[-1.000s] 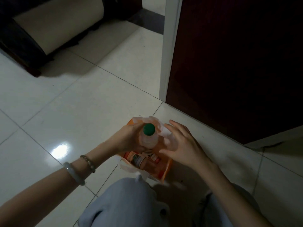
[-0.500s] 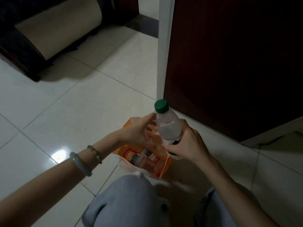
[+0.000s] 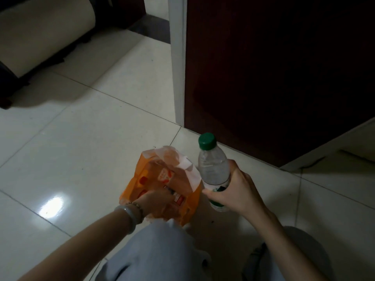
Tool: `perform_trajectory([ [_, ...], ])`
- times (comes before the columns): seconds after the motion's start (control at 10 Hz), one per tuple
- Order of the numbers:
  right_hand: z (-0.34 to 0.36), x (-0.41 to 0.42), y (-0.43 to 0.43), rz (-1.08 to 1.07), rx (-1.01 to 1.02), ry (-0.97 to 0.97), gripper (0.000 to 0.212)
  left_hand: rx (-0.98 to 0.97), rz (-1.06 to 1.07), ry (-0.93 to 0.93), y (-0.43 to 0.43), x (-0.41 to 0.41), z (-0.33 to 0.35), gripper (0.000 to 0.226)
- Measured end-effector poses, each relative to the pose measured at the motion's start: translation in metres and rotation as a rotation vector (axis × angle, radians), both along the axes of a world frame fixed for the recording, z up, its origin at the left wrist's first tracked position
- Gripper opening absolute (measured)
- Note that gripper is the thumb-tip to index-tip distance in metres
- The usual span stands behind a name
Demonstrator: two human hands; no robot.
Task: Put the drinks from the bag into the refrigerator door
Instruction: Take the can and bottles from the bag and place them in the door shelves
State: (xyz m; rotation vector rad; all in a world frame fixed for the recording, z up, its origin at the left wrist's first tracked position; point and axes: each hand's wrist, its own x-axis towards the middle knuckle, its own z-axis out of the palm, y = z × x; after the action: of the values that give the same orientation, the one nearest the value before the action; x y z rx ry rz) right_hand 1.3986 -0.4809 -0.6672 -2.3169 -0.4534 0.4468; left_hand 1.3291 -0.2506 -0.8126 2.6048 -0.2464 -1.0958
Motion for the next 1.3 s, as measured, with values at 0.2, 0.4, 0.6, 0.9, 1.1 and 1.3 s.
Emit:
perform_trajectory([
  [0.2, 0.026, 0.001, 0.004, -0.047, 0.016, 0.048, 0.071, -0.023, 0.118, -0.159, 0.026, 0.003, 0.053, 0.037],
  [0.4, 0.157, 0.002, 0.006, -0.128, 0.065, 0.126, 0.078, -0.158, 0.333, -0.201, 0.028, 0.035, 0.211, 0.068],
  [0.6, 0.347, 0.006, -0.017, -0.149, 0.13, 0.127, 0.069, -0.202, 0.23, -0.268, -0.011, 0.064, 0.438, 0.06],
  [0.9, 0.603, -0.01, -0.074, -0.323, 0.188, 0.083, 0.067, -0.361, -0.044, -0.387, -0.054, 0.085, 0.731, 0.061],
  [1.1, 0.7, -0.025, -0.112, -0.484, 0.249, -0.045, 0.061, -0.544, -0.18, -0.351, -0.101, 0.114, 0.85, 0.052],
  [1.3, 0.749, -0.053, -0.156, -0.729, 0.305, -0.207, 0.064, -0.738, -0.331, -0.414, -0.171, 0.14, 0.911, 0.06],
])
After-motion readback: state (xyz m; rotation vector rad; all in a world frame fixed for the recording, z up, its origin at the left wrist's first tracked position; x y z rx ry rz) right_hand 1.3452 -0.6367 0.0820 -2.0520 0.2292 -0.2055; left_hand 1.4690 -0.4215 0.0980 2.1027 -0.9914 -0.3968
